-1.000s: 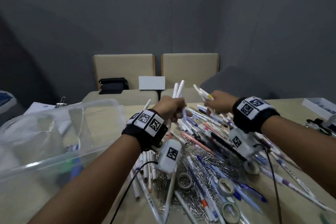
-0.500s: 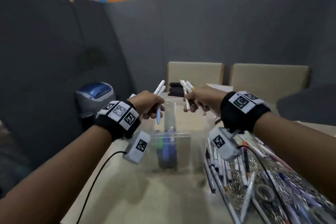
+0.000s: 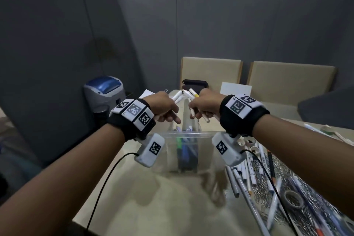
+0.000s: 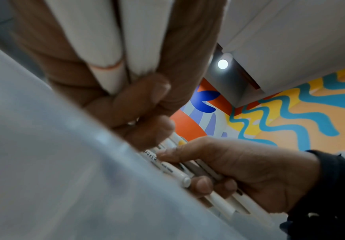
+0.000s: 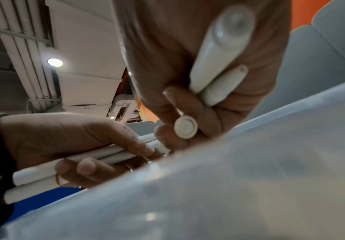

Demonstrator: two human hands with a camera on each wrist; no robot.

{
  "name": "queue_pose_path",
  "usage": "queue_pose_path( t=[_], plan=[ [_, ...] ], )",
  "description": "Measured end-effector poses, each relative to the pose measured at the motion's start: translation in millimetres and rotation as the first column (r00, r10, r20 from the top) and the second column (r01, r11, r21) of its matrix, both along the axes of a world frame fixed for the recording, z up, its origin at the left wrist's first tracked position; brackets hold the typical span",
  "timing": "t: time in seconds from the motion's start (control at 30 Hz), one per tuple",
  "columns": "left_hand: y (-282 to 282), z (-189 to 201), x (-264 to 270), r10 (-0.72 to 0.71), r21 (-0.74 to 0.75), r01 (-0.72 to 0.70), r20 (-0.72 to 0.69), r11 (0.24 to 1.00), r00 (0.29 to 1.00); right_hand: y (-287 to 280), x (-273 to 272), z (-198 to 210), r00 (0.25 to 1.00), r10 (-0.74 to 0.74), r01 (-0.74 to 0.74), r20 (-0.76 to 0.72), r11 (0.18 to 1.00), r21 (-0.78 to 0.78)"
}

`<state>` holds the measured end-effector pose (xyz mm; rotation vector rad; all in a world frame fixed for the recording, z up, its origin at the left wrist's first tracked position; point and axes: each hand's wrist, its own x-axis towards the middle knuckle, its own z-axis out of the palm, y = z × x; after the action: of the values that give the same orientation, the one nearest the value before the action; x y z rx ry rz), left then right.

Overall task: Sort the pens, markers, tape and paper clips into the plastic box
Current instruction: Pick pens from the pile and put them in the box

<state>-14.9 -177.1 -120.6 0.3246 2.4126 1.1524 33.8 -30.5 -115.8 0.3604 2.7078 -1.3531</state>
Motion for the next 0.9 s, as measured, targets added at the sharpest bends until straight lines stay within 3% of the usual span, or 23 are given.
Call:
queue_pose_path(
  t=[0.33,0.53,0.7,0.8,0.9],
  plan=[
    [0,7,-4,0.056,0.14,-0.06,0.033,0.988,0.998,-11,-3,0,0.999,0.008,-0.008,0.05,1.0,0.007],
    [-8,10,-9,0.11,0.146,-0.11,0.007,0.983,0.994,-15,2,5,0.995,0.06,-0.061,0.079,0.998,0.008],
    [-7,10,-7,0.103,0.325,-0.118,0.063,0.938,0.993,-26,3,15,0.99,0.123,-0.135,-0.071,0.974,-0.183],
    [-1,13,-4,-0.014,0.472,-0.08,0.191,0.878,0.981,-36,-2,20,0.99,0.07,-0.087,-0.119,0.985,-0.147],
    [5,17,0,0.063,0.442,-0.134,0.172,0.887,0.983,-35,-3,21,0.994,0.018,-0.03,-0.108,0.994,-0.103]
  ],
)
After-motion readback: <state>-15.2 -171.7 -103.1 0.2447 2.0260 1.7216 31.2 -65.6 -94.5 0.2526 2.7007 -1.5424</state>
